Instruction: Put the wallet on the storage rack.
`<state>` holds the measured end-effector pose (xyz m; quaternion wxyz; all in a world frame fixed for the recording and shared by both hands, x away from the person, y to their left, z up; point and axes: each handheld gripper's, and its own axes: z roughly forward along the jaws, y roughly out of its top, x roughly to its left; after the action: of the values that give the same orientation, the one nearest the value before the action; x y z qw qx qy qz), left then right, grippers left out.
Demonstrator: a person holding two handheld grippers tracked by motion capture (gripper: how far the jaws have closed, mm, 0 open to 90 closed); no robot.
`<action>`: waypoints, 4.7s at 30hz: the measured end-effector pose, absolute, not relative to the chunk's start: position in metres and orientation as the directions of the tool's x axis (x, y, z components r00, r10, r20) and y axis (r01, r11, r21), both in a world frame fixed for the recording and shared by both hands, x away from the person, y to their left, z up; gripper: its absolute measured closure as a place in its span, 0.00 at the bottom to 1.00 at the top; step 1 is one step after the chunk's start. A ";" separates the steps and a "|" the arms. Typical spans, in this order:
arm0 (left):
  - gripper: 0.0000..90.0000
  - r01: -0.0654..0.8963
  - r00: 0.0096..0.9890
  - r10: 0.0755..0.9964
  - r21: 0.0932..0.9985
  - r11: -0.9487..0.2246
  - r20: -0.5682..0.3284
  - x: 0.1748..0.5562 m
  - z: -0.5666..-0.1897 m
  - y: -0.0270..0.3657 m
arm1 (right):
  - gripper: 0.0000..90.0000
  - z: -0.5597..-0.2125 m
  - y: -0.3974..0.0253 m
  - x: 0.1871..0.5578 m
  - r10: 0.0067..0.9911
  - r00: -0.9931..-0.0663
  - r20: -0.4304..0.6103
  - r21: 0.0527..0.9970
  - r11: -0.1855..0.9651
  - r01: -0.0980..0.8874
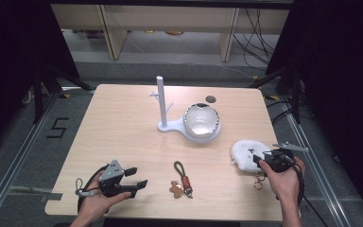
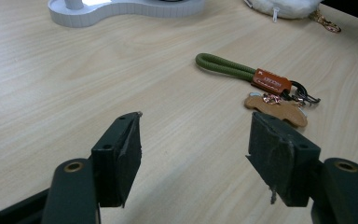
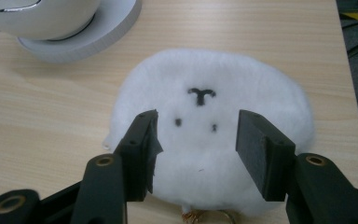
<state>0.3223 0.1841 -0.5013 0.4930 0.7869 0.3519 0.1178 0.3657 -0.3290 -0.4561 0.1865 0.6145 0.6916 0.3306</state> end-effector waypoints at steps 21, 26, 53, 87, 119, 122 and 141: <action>0.38 0.438 0.715 0.677 0.866 -0.241 -0.173 0.323 -0.502 0.189 | 0.53 -0.447 -0.360 0.406 0.990 -0.133 0.049 0.483 0.093 0.871; 0.38 0.440 0.719 0.673 0.862 -0.252 -0.171 0.322 -0.503 0.188 | 0.51 -0.453 -0.361 0.424 0.991 -0.083 0.102 0.398 0.036 0.917; 0.39 0.447 0.721 0.666 0.863 -0.237 -0.190 0.322 -0.505 0.189 | 0.89 -0.468 -0.363 0.432 0.982 -0.140 0.129 0.429 0.072 0.901; 0.40 0.406 0.713 0.676 0.895 -0.183 -0.185 0.323 -0.489 0.189 | 0.90 -0.396 -0.312 0.356 0.932 -0.306 0.194 0.863 -0.014 0.505; 0.40 0.330 0.731 0.669 0.927 -0.177 -0.133 0.325 -0.466 0.175 | 0.90 -0.362 -0.271 0.378 0.900 -0.411 0.147 0.943 -0.001 0.334; 0.40 0.339 0.724 0.676 0.923 -0.181 -0.134 0.325 -0.467 0.176 | 0.90 -0.359 -0.266 0.380 0.900 -0.405 0.160 0.942 -0.016 0.335; 0.41 0.374 0.702 0.694 0.913 -0.165 -0.162 0.329 -0.483 0.184 | 0.90 -0.344 -0.244 0.416 0.893 -0.420 0.163 0.953 -0.032 0.301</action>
<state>0.3287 0.1839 -0.4833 0.5390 0.7486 0.3566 0.1484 0.4159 -0.2442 -0.3442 0.2704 0.4657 0.6408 0.5471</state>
